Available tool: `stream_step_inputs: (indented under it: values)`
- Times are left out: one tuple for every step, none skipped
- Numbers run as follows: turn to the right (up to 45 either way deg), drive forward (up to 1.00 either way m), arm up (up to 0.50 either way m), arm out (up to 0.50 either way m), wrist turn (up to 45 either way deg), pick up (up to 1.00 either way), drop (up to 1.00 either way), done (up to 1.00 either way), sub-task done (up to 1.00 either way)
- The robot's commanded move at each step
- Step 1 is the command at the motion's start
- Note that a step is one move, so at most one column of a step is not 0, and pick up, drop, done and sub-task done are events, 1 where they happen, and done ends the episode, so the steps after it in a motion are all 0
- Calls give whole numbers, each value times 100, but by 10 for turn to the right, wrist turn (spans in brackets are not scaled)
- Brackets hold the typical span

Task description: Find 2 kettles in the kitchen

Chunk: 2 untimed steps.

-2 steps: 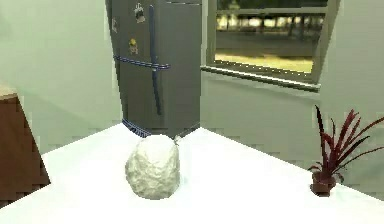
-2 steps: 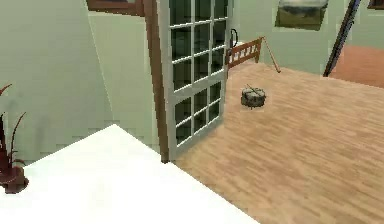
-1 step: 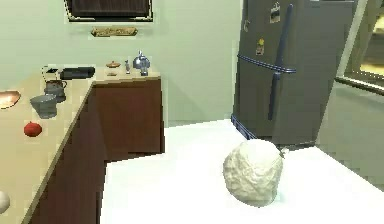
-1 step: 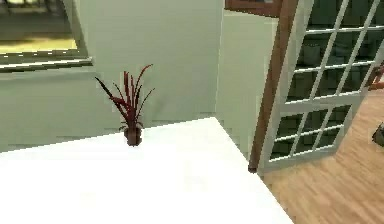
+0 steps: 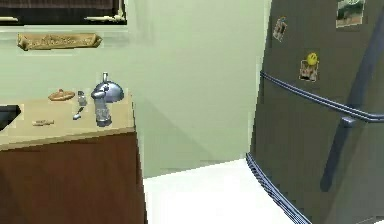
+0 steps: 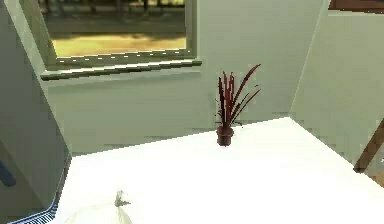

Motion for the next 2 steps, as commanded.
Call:
stream_step_inputs:
  values:
    - [-60, 0, 0, 0, 0, 0, 0, 0, 0]
    - [0, 65, 0, 0, 0, 0, 0, 0, 0]
